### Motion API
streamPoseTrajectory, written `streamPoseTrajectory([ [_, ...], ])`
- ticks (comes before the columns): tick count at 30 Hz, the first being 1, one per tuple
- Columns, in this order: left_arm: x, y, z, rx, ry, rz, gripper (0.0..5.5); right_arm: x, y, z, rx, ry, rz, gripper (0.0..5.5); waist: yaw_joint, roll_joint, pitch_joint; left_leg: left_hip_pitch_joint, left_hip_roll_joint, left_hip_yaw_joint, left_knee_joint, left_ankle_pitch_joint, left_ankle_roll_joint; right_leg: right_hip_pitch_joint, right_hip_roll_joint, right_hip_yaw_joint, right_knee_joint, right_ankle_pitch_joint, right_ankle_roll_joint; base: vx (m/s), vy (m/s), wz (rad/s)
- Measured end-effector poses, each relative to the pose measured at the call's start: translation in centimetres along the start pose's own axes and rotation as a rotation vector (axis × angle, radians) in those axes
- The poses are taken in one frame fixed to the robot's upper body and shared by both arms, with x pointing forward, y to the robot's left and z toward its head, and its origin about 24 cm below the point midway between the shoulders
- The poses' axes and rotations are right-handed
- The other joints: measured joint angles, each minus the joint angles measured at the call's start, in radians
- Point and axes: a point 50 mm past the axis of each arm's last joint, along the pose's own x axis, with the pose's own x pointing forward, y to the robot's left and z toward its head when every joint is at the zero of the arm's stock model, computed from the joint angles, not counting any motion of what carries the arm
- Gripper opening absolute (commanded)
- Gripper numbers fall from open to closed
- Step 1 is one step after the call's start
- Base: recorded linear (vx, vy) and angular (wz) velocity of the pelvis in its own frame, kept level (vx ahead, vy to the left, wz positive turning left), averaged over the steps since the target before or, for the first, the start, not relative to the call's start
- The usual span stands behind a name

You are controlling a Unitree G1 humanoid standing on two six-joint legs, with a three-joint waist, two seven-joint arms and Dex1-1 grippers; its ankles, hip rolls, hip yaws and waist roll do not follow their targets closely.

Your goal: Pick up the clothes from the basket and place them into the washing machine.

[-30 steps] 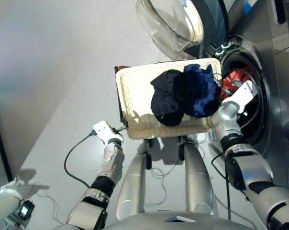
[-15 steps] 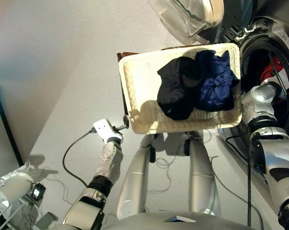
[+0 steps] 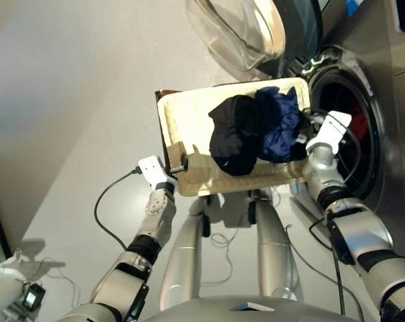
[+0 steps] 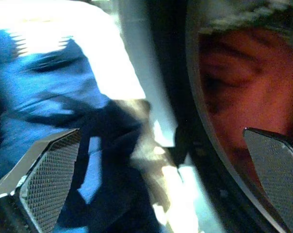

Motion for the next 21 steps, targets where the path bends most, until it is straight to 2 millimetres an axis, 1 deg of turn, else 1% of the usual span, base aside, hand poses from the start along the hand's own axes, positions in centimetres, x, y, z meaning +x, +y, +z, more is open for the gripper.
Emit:
streamPoseTrajectory([
  [2,0.6,-1.0,0.5,0.04,-0.01,-0.05,5.5,-0.7,1.2,-0.2,-0.079,-0.031,0.123,5.5,-0.003,-0.004,-0.002,0.017,-0.001,0.002,-0.01,0.001,0.002,0.016,0.002,0.001,-0.011,0.002,0.003,0.0,0.0,0.0],
  [3,0.6,-1.2,0.5,0.052,-0.007,-0.065,5.5,-1.1,1.9,-0.3,-0.131,-0.052,0.187,5.5,-0.003,-0.007,-0.004,0.024,-0.002,0.004,-0.018,0.003,0.004,0.021,0.003,0.0,-0.015,0.003,0.004,0.0,0.0,0.0],
  [5,1.1,-2.3,0.9,0.082,-0.013,-0.12,5.5,-2.1,3.3,-0.2,-0.24,-0.1,0.327,5.5,-0.007,-0.014,-0.008,0.034,-0.003,0.006,-0.022,0.003,0.004,0.034,0.006,0.003,-0.029,0.007,0.008,0.0,0.0,0.0],
  [6,1.2,-2.7,0.9,0.102,-0.008,-0.138,5.5,-2.7,4.2,-0.2,-0.292,-0.128,0.394,5.5,-0.006,-0.02,-0.011,0.044,-0.003,0.013,-0.03,0.004,0.005,0.041,0.009,0.008,-0.037,0.013,0.009,0.009,0.0,-0.184],
  [8,1.3,-3.3,0.6,0.132,0.006,-0.169,5.5,-3.3,5.1,-0.2,-0.343,-0.157,0.465,5.5,-0.009,-0.028,-0.015,0.058,-0.002,0.031,-0.039,0.004,0.006,0.048,0.014,0.023,-0.051,0.021,0.014,0.006,0.01,-0.244],
  [9,1.5,-3.6,0.7,0.141,0.006,-0.179,5.5,-3.6,5.4,-0.1,-0.361,-0.173,0.488,5.5,-0.015,-0.029,-0.015,0.062,-0.005,0.038,-0.044,0.004,0.008,0.049,0.014,0.03,-0.055,0.022,0.017,0.001,0.017,-0.221],
  [11,1.5,-3.8,0.5,0.154,0.017,-0.185,5.5,-3.9,5.8,0.2,-0.399,-0.209,0.52,5.5,-0.025,-0.032,-0.014,0.065,-0.002,0.054,-0.052,0.005,0.012,0.048,0.018,0.045,-0.07,0.031,0.022,-0.002,-0.005,-0.22],
  [12,1.7,-4.2,0.4,0.163,0.028,-0.197,5.5,-4.0,5.8,0.2,-0.431,-0.219,0.53,5.5,-0.029,-0.032,-0.014,0.065,-0.002,0.061,-0.052,0.003,0.014,0.048,0.021,0.053,-0.078,0.036,0.023,0.002,-0.02,-0.255],
  [14,1.8,-4.2,0.1,0.176,0.051,-0.197,5.5,-4.1,5.9,0.6,-0.479,-0.251,0.549,5.5,-0.038,-0.035,-0.013,0.064,-0.001,0.079,-0.056,0.001,0.017,0.045,0.025,0.068,-0.093,0.044,0.027,0.015,-0.006,-0.241],
  [15,1.8,-4.7,-0.1,0.175,0.059,-0.206,5.5,-4.2,5.9,0.6,-0.496,-0.256,0.552,5.5,-0.047,-0.036,-0.012,0.062,-0.001,0.084,-0.057,0.0,0.019,0.045,0.028,0.075,-0.102,0.05,0.03,0.016,0.009,-0.206],
  [16,1.9,-4.7,-0.1,0.183,0.065,-0.202,5.5,-4.2,6.0,0.6,-0.511,-0.265,0.557,5.5,-0.055,-0.039,-0.01,0.06,-0.001,0.092,-0.059,-0.001,0.02,0.042,0.031,0.081,-0.111,0.056,0.029,0.115,0.017,-0.216],
  [17,2.1,-4.7,-0.1,0.188,0.068,-0.2,5.5,-4.3,6.2,0.7,-0.518,-0.275,0.565,5.5,-0.061,-0.043,-0.009,0.056,0.001,0.101,-0.063,-0.001,0.02,0.037,0.034,0.088,-0.122,0.063,0.031,0.114,0.021,-0.286],
  [18,2.2,-5.2,0.0,0.188,0.072,-0.212,5.5,-4.4,6.4,0.7,-0.523,-0.279,0.575,5.5,-0.063,-0.052,-0.006,0.051,0.003,0.112,-0.064,-0.008,0.02,0.028,0.041,0.103,-0.133,0.068,0.032,0.118,0.009,-0.352],
  [20,2.6,-5.3,0.4,0.2,0.069,-0.213,5.5,-4.6,6.5,0.9,-0.537,-0.295,0.589,5.5,-0.065,-0.059,-0.002,0.03,0.01,0.131,-0.057,-0.014,0.022,0.015,0.051,0.122,-0.162,0.092,0.038,0.026,-0.026,-0.352],
  [21,2.9,-5.6,0.7,0.206,0.065,-0.215,5.5,-4.7,6.7,1.2,-0.535,-0.311,0.594,5.5,-0.07,-0.062,0.0,0.015,0.016,0.136,-0.049,-0.018,0.019,0.008,0.056,0.128,-0.178,0.101,0.034,0.025,-0.023,-0.26],
])
